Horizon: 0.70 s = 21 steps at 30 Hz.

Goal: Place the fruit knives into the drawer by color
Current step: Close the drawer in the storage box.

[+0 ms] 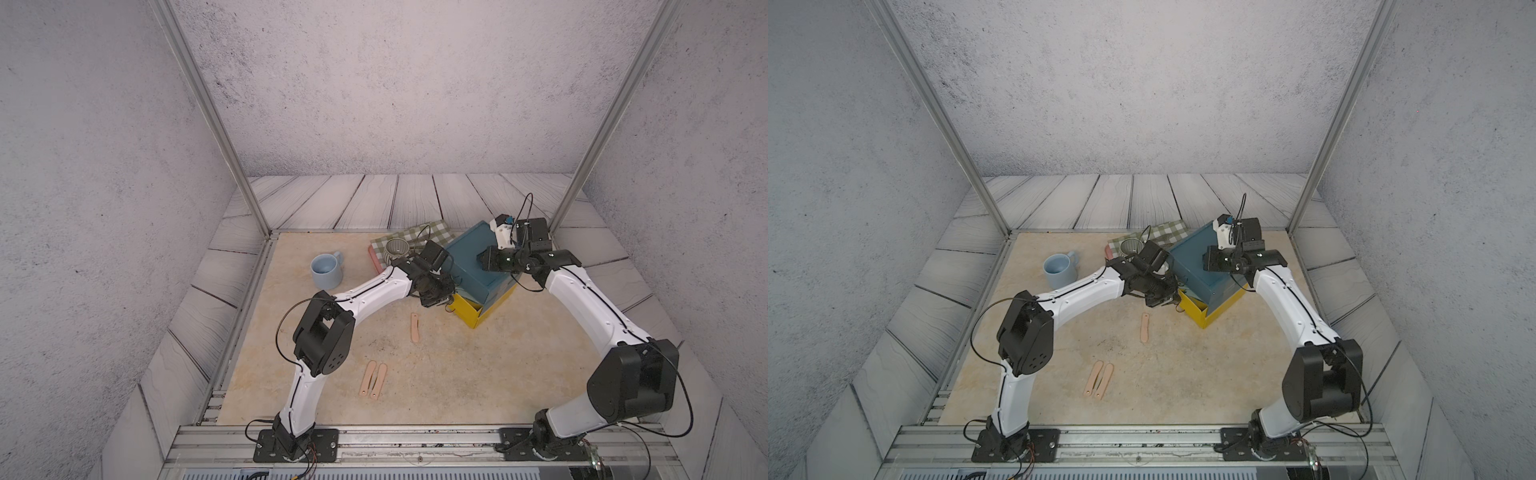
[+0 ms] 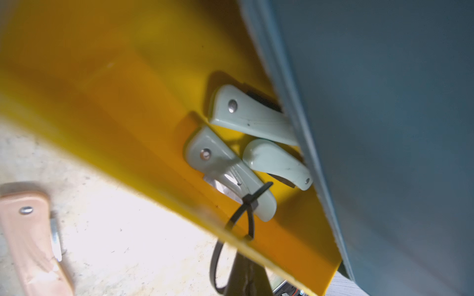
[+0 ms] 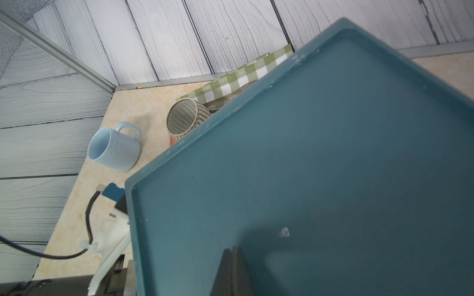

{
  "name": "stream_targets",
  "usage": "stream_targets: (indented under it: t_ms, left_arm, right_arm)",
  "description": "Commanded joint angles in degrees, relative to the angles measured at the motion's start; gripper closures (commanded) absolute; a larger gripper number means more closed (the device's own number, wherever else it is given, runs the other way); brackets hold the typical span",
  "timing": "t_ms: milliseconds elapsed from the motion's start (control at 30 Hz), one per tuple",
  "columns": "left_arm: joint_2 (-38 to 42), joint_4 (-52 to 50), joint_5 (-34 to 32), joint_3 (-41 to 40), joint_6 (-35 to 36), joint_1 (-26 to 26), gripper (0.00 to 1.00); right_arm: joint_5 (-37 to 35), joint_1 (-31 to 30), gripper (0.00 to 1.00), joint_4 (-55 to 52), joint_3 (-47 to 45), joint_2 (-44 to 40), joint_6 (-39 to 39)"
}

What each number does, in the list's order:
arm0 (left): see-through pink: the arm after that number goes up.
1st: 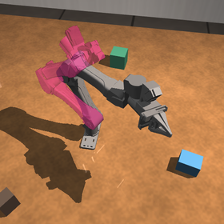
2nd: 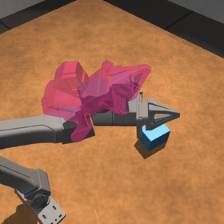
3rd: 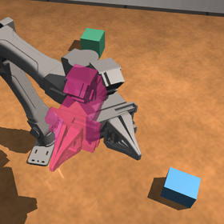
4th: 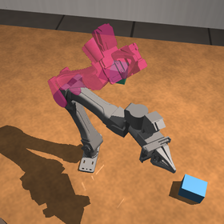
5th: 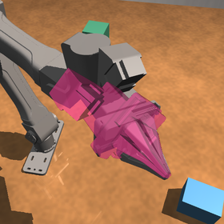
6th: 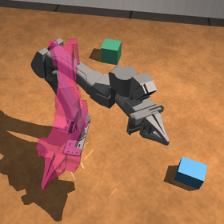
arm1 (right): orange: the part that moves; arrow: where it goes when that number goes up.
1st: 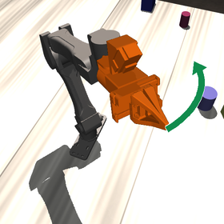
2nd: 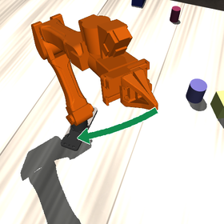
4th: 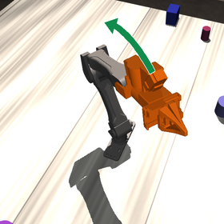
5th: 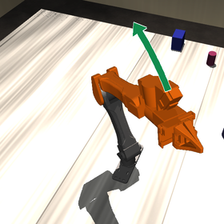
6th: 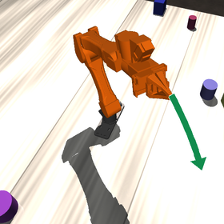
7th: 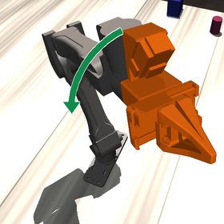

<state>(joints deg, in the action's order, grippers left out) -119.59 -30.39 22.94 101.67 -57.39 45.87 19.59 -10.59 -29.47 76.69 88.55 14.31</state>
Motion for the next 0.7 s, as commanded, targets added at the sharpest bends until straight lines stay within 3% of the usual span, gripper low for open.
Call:
stream_targets:
  t_ms: [0,667]
  left_arm:
    - [-1.7,8.4,0.6,2.9,1.7,0.3,1.00]
    - [0.0,23.7,2.7,-1.6,-1.6,0.4,0.93]
  right_arm:
    - [-4.9,-0.4,1.00,-25.0,-8.3,7.5,-0.7]
    - [-5.1,-0.4,1.00,-25.1,-8.2,7.5,-0.5]
